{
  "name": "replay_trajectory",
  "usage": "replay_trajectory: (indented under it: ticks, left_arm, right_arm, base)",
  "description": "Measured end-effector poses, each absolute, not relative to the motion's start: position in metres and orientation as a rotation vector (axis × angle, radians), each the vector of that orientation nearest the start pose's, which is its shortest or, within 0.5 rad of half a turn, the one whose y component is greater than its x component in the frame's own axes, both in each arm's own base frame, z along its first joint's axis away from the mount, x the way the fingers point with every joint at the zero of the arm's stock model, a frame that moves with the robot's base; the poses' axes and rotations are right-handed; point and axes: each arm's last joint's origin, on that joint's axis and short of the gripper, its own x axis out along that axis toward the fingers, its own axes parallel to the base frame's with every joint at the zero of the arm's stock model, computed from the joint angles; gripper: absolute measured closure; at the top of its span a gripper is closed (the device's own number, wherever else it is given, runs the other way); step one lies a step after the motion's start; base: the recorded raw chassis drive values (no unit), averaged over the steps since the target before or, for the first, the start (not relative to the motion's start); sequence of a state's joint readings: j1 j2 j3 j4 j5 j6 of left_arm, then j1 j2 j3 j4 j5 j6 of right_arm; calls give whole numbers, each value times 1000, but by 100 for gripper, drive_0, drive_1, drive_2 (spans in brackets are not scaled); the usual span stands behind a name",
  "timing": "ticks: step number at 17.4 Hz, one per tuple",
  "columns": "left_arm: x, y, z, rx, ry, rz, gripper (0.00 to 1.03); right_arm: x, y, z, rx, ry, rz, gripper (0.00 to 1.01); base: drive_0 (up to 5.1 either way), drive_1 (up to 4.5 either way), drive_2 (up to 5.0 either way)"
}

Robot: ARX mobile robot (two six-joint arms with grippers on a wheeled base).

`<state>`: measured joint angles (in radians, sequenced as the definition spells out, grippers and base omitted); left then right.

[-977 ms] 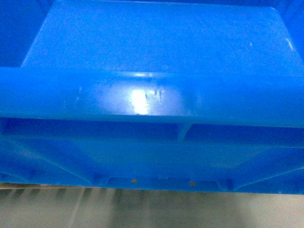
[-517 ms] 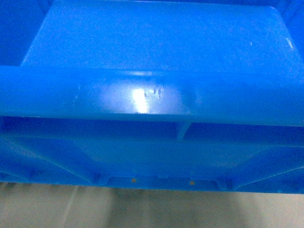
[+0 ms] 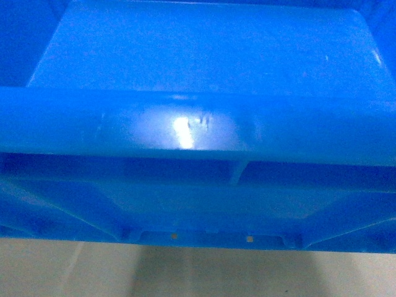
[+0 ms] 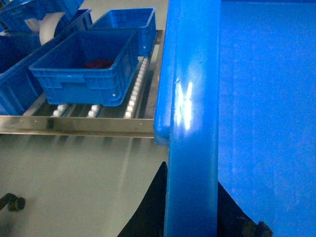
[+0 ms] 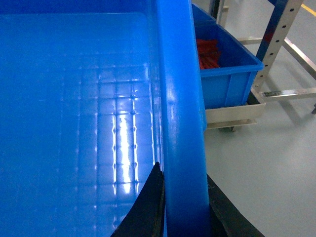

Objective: Place box next to blue box on left shelf

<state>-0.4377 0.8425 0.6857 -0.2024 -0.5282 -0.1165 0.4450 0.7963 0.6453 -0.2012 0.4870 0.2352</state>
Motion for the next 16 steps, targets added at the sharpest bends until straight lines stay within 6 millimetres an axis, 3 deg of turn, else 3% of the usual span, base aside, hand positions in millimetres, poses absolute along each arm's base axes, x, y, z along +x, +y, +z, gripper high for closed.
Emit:
replay_trajectory:
  ticks: [16]
  left_arm:
    - [172,-64,288,50,319,108,92]
  right_arm:
    - [163,63,282,73,311,-78,90]
  base:
    - [0,0,0]
